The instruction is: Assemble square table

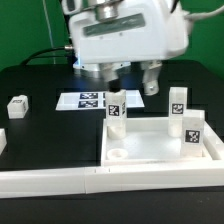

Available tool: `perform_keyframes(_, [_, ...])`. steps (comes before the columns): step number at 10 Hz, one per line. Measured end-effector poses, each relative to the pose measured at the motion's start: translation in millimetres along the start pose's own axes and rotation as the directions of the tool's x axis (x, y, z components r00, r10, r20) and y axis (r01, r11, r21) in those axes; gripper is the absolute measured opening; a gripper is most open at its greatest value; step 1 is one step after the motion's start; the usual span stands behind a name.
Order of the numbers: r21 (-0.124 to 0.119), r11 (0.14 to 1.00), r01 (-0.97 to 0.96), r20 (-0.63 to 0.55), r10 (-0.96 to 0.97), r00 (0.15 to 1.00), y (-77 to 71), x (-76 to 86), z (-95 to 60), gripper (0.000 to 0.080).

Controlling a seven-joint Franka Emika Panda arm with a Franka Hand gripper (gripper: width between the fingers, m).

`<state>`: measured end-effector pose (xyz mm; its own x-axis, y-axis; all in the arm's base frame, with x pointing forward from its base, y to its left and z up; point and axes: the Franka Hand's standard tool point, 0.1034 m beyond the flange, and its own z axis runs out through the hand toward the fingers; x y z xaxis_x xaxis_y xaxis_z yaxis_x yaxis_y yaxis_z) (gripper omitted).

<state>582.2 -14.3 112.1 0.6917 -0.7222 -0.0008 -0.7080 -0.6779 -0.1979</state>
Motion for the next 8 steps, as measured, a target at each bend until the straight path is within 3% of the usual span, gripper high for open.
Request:
perform_keyframes(2, [-0.037,0.964,0.264,-0.031,-0.265,0.964,62.2,21.9,4.7,0.0649])
perform_keyframes(3, [-0.058,0.932,0.357,-0.042,-0.36,0.932,86.3,32.0,6.4,0.0649])
perform_keyframes(4, [-0.084,0.896,0.436,-0.072,-0.442,0.894,100.4,41.2,6.2,0.0649])
perform_keyframes(8, [-0.117,0.75,0.651,-0.035,-0.658,0.752,103.0,42.4,6.3,0.0649])
